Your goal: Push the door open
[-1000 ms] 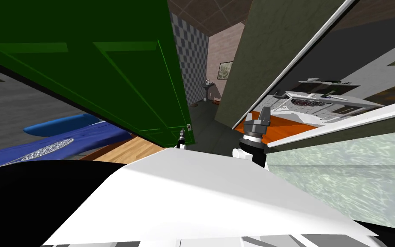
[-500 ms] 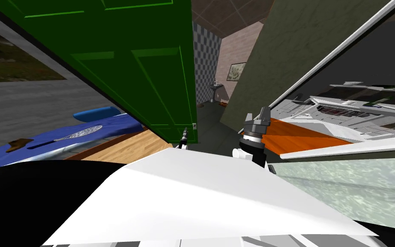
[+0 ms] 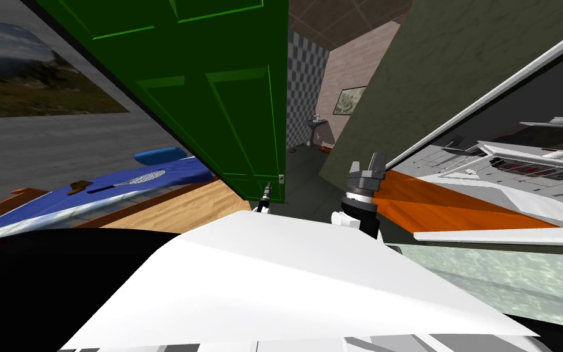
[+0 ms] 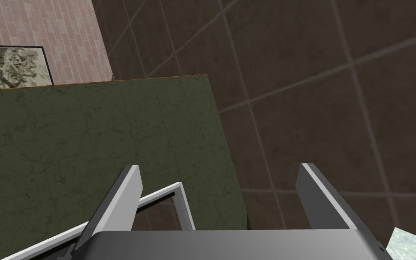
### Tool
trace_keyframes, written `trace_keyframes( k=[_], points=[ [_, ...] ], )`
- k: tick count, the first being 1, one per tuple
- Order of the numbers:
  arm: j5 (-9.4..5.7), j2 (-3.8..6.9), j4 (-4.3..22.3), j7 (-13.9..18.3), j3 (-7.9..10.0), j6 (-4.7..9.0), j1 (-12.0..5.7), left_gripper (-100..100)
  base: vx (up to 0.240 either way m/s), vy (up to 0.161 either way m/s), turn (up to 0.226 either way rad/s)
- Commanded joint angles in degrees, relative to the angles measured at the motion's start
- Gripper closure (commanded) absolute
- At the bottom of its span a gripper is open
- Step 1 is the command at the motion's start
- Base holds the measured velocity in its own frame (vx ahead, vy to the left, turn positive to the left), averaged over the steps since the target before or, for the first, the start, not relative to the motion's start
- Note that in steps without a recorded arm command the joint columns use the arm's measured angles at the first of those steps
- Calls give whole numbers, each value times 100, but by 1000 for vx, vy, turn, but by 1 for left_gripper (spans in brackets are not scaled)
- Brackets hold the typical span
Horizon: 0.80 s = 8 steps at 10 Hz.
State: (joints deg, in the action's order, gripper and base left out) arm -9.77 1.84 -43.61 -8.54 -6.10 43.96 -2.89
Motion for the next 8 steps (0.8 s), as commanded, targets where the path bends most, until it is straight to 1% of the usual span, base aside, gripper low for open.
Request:
trace_keyframes(
  k=[1,3,4,5,6,7,8],
  points=[
    [49,-66,-43,30,-167,-20,33,-100,-31,-19,281],
    [127,-199,-58,97,-452,-34,43,-100,-67,-50,275],
    [127,-199,-58,97,-452,-34,43,-100,-54,-78,93],
    [127,-199,-58,97,-452,-34,43,-100,-15,-35,-25],
    [170,-295,-66,134,-605,-41,49,-100,-43,-78,236],
    [188,-344,-70,149,-671,-45,51,-100,-96,-120,188],
    [197,-371,-71,157,-703,-46,52,-100,-103,-143,74]
  ],
)
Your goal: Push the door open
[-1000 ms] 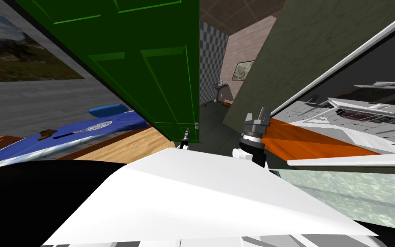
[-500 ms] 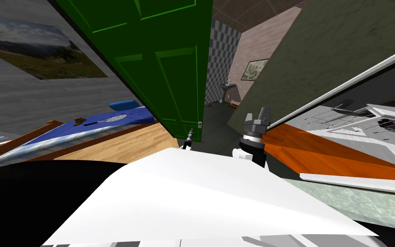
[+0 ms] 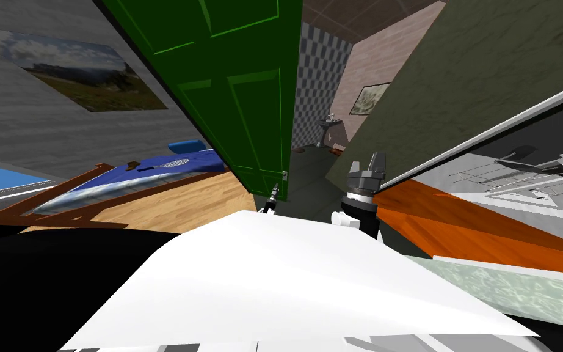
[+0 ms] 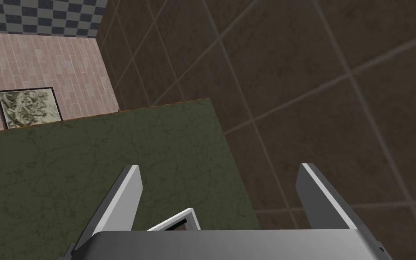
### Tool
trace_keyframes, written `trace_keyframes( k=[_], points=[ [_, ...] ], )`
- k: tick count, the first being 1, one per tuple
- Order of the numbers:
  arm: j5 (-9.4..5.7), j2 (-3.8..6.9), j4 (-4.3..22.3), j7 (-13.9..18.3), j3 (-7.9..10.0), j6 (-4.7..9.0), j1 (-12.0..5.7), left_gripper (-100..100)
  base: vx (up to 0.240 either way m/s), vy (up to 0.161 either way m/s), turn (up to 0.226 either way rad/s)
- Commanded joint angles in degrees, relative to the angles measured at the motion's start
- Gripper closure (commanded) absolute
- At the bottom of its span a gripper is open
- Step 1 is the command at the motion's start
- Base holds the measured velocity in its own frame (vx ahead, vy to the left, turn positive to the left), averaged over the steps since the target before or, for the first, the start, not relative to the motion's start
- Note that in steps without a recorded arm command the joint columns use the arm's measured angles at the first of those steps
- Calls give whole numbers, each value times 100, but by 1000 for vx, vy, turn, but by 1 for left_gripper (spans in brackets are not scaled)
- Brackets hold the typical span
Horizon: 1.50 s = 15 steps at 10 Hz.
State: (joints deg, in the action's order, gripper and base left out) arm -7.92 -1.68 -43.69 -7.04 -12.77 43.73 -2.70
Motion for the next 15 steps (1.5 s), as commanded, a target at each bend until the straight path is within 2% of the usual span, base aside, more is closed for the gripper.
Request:
trace_keyframes(
  k=[1,4,7,8,10,12,13,14,15],
  points=[
    [0,0,0,0,0,0,0,-100,-42,-69,17],
    [-2,161,30,4,18,10,-25,-100,122,86,-6],
    [-10,309,74,6,73,5,-80,-100,235,26,-21],
    [-12,306,88,6,90,4,-97,-100,205,-106,-33],
    [-17,235,114,7,123,1,-130,-100,183,-129,-17],
    [-21,51,141,8,157,-2,-164,-100,158,-132,-12],
    [-32,104,256,11,169,64,-206,-100,49,-42,27],
    [-32,104,256,11,169,64,-206,100,-9,5,-22],
    [-32,104,256,11,169,64,-206,100,-17,19,-10]
  ],
)
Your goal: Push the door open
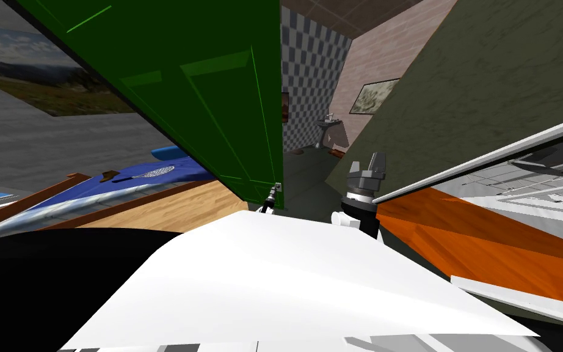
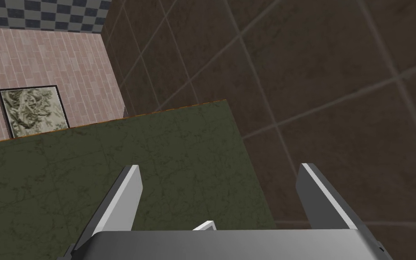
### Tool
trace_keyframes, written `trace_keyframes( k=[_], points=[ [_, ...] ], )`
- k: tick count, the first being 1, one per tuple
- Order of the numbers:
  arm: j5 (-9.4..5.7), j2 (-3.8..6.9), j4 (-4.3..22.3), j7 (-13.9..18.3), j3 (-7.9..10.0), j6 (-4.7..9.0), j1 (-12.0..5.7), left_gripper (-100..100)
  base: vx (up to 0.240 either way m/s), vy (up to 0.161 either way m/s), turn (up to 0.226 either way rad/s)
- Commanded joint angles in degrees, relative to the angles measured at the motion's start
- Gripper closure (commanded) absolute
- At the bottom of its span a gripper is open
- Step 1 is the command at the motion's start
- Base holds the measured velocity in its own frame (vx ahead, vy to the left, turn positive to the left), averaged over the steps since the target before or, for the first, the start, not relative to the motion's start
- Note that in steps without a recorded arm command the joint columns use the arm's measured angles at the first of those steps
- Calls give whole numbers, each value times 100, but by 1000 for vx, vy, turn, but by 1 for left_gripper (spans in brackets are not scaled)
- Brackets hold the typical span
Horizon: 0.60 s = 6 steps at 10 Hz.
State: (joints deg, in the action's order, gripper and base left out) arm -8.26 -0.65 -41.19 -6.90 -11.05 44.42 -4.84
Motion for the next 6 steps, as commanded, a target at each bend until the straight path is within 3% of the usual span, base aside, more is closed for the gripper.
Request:
trace_keyframes(
  k=[1,4,5,6],
  points=[
    [2,1,6,-2,-3,-4,8,100,-13,14,-11],
    [2,1,6,-2,-3,-4,8,100,-3,2,-1],
    [-48,113,10,-31,93,-8,-1,100,104,-64,72],
    [-61,135,11,-38,119,-7,-4,100,149,-113,63]
  ],
)
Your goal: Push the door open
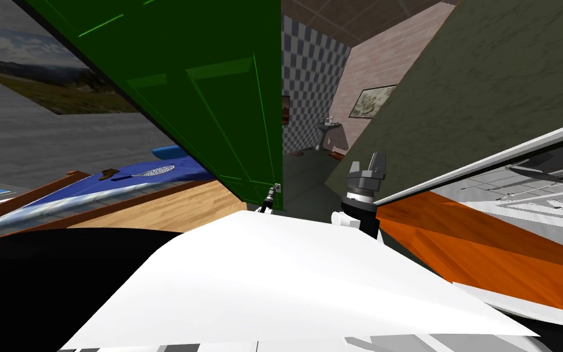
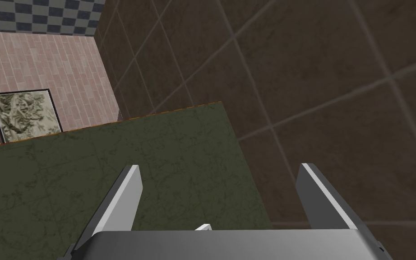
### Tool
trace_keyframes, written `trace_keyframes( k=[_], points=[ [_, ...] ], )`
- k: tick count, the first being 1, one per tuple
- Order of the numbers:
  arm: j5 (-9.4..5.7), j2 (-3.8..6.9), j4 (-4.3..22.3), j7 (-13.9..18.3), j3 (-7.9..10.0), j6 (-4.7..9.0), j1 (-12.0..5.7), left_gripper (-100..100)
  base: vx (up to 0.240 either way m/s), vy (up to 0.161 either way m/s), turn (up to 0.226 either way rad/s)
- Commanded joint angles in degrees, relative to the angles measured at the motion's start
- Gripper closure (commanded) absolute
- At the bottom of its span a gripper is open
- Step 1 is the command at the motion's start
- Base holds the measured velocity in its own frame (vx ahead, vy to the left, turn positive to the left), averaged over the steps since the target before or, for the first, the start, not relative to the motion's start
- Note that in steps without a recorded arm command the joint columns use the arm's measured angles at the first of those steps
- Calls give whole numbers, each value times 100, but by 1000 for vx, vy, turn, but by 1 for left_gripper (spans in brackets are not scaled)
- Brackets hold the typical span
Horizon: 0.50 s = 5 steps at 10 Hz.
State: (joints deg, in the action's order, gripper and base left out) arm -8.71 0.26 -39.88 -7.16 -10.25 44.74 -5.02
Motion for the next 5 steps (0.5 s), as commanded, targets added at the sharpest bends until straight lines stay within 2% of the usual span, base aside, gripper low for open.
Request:
trace_keyframes(
  k=[1,2,3,4,5],
  points=[
    [-62,100,-120,-37,127,-38,6,100,164,-122,73],
    [-62,100,-120,-37,127,-38,6,100,133,-79,50],
    [-102,140,118,-19,-53,32,-135,-100,12,-8,292],
    [-131,156,161,-20,-193,43,-175,-100,-82,51,334],
    [-147,156,186,-20,-273,49,-198,-100,-115,64,177]
  ],
)
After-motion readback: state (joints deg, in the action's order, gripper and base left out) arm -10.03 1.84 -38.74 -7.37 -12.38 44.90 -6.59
